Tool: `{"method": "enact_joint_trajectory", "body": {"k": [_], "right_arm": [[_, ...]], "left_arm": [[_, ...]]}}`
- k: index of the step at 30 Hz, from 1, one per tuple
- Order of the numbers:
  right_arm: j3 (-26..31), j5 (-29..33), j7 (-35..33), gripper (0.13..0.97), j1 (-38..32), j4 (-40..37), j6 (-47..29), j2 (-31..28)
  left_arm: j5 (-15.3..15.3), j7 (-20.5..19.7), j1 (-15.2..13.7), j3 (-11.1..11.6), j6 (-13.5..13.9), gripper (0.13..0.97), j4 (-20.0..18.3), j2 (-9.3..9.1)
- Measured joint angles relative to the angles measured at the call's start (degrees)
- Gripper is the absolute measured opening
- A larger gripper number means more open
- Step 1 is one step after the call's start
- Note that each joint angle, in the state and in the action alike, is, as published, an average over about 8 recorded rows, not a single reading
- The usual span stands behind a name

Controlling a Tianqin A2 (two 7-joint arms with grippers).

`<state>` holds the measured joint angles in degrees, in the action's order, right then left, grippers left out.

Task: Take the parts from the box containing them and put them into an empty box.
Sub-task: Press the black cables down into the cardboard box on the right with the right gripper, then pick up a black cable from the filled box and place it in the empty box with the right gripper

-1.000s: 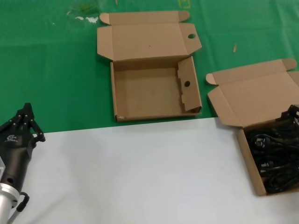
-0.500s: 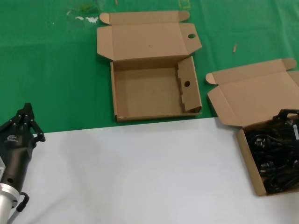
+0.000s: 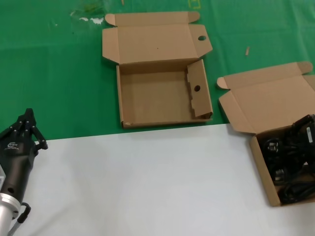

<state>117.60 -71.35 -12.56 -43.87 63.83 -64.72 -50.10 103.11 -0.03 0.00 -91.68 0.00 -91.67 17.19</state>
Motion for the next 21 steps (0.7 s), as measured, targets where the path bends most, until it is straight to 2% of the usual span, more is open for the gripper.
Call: {"method": "enact_joint_trajectory", "body": {"k": [8, 17, 21], "right_arm": [[0.33, 0.07, 5.51, 0.304, -1.03, 3.98, -4.83, -1.9], [-0.58, -1.79, 13.32, 0.196, -3.18, 11.82, -11.82, -4.54], [-1.33, -3.4, 16.93, 0.185, -5.35, 15.86, -14.74, -4.84]], "left_arm": [[0.0, 0.0, 0.0, 0.0, 0.0, 0.14, 0.0, 0.0], [0.0, 0.0, 0.0, 0.0, 0.0, 0.14, 0.0, 0.0], [0.0, 0.01, 0.0, 0.0, 0.0, 0.14, 0.0, 0.0]]}}
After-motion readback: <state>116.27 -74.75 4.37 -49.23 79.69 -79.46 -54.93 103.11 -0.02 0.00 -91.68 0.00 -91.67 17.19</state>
